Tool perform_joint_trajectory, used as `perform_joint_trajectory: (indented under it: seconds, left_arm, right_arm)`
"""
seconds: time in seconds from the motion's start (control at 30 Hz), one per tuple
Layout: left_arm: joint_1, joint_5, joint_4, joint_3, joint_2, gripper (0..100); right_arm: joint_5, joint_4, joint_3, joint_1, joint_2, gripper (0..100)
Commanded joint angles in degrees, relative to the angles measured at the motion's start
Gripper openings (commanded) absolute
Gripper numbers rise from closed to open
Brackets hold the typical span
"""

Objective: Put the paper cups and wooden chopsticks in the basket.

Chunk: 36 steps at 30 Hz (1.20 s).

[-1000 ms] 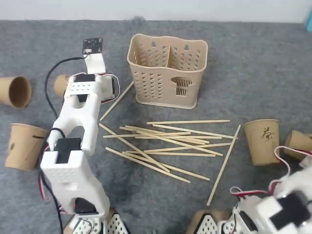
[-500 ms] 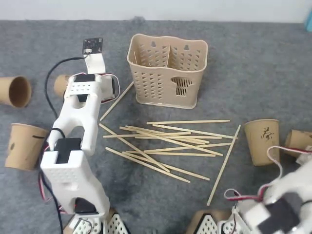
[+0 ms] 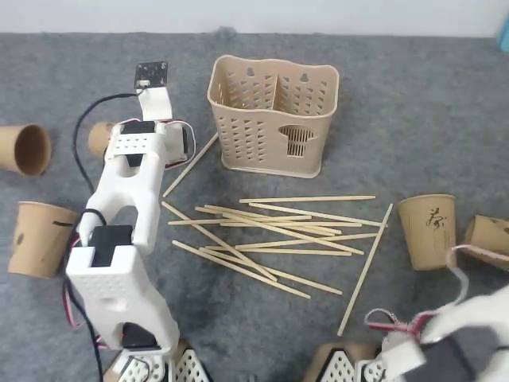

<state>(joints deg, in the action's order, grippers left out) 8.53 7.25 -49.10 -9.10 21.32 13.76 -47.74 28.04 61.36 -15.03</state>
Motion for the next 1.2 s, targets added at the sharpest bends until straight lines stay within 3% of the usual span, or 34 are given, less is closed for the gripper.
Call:
perform_joint_trajectory:
  seconds: [0.0,0.23,0.4,0.7,1.17]
  left_arm:
    - [0.26,-0.35,0.62,1.36,-1.05,1]
    - [0.26,-0.26,0.7,1.36,-1.05,1]
    - [0.26,-0.26,0.7,1.36,-1.05,1]
    - [0.26,-0.26,0.7,1.36,-1.05,1]
    - [0.26,-0.26,0.7,1.36,-1.05,1]
  right_arm:
    - [-2.9,-4.0,-15.3,1.1,13.23,0.9]
    - [-4.22,-14.37,-38.42,-1.36,36.44,0.9]
    - [-6.15,-19.74,-47.3,-4.26,44.7,0.9]
    - [-9.85,-28.0,-48.0,-14.29,38.37,0.9]
    - [-14.42,-39.16,-48.09,-36.44,27.47,0.9]
